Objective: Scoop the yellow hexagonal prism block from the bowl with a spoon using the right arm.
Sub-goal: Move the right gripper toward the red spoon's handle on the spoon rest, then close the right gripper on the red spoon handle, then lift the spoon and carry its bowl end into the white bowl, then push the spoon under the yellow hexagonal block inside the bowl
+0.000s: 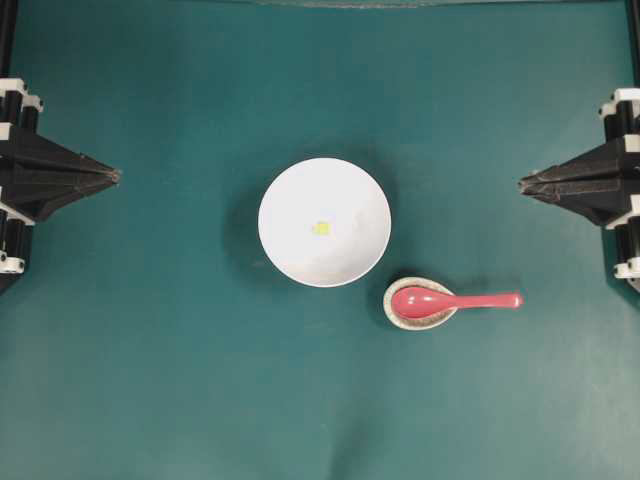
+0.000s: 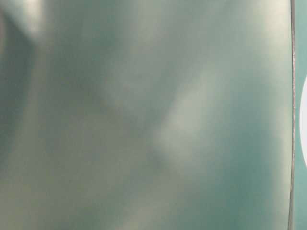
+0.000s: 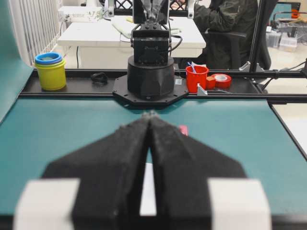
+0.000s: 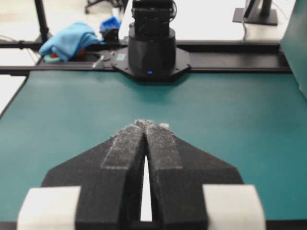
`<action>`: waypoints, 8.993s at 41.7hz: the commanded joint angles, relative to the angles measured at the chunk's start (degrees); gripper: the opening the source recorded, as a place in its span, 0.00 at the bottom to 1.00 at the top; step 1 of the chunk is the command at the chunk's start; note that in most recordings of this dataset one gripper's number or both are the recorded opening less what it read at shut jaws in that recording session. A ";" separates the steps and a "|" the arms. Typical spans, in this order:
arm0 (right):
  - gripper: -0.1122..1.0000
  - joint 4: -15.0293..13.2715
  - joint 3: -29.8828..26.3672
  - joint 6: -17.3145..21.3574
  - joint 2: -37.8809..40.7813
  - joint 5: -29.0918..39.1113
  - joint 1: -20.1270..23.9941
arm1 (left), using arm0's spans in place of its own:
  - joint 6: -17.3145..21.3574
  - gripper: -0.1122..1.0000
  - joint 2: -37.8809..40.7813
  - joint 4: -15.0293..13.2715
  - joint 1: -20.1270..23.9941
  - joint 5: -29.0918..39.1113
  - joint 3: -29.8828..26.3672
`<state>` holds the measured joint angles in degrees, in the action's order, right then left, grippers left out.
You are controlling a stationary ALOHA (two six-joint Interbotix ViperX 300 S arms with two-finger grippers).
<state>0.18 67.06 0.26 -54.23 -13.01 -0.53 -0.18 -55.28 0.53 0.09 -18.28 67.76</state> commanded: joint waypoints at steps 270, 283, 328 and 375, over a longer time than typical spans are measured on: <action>0.31 18.98 -34.72 -9.23 46.41 45.35 -7.03 | 1.05 0.10 0.79 0.53 0.00 -0.09 -0.97; 0.31 18.02 -36.04 -9.23 49.83 45.44 -7.03 | 1.05 0.10 0.88 0.53 0.09 -0.09 -0.97; 0.31 16.00 -38.14 -9.84 54.23 34.72 -7.73 | 1.05 0.10 0.88 0.53 0.00 0.44 -1.05; 0.31 15.64 -38.14 -9.93 52.73 30.32 -8.17 | 0.97 0.10 0.88 0.53 0.00 0.44 -1.05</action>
<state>15.91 30.15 -9.58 0.62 17.93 -8.61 0.79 -54.93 0.88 0.09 -17.58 67.76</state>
